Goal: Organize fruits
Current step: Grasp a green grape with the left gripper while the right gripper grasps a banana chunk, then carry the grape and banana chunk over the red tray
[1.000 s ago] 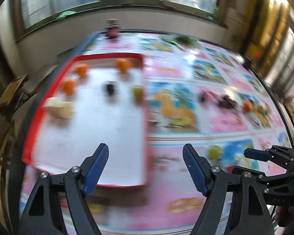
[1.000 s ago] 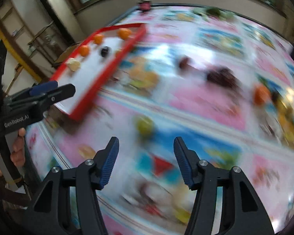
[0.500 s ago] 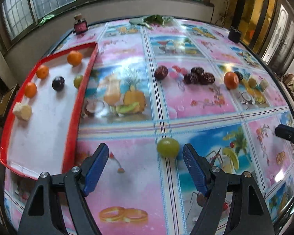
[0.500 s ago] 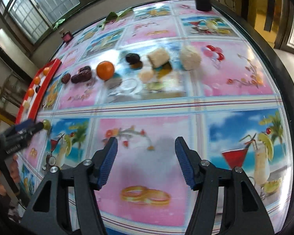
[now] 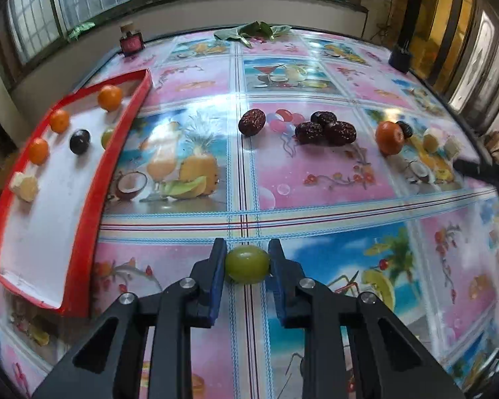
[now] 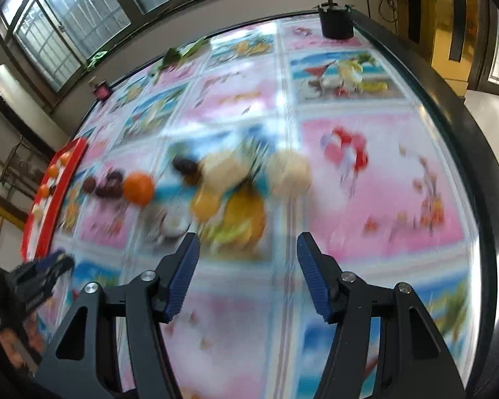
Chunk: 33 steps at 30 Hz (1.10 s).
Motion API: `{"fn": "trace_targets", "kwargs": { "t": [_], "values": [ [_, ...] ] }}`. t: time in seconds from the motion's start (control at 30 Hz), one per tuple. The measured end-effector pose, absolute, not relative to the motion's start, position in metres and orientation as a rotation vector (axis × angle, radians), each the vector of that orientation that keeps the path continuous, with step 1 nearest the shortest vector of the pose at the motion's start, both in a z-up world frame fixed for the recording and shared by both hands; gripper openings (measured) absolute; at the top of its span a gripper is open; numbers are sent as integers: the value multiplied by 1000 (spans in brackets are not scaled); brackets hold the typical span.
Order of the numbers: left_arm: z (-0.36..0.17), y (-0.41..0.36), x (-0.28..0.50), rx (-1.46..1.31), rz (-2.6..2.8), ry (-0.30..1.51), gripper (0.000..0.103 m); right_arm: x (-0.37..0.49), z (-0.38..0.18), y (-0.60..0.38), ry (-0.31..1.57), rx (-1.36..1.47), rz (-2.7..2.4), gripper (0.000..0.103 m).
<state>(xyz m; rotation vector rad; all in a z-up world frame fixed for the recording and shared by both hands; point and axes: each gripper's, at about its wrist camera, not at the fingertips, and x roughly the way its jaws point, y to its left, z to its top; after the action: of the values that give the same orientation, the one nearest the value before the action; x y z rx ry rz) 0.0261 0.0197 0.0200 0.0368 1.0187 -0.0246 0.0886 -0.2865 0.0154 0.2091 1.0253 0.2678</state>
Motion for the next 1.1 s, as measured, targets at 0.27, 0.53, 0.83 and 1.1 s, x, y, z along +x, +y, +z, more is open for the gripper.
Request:
{"fn": "trace_targets", "kwargs": {
  "t": [0.27,0.53,0.83,1.1],
  "values": [
    [20,27,30,-31,-21,1036,24,125,14,-283,1009,62,275,62],
    [19,26,31,-40,-8,1039,25,131,14,-293,1012,0,309,42],
    [19,30,27,-66,-14,1019,24,117,19,-289,996,-72,272,31],
    [21,36,15,-84,-50,1023,24,68,22,-275,1007,-9,347,31]
  ]
}}
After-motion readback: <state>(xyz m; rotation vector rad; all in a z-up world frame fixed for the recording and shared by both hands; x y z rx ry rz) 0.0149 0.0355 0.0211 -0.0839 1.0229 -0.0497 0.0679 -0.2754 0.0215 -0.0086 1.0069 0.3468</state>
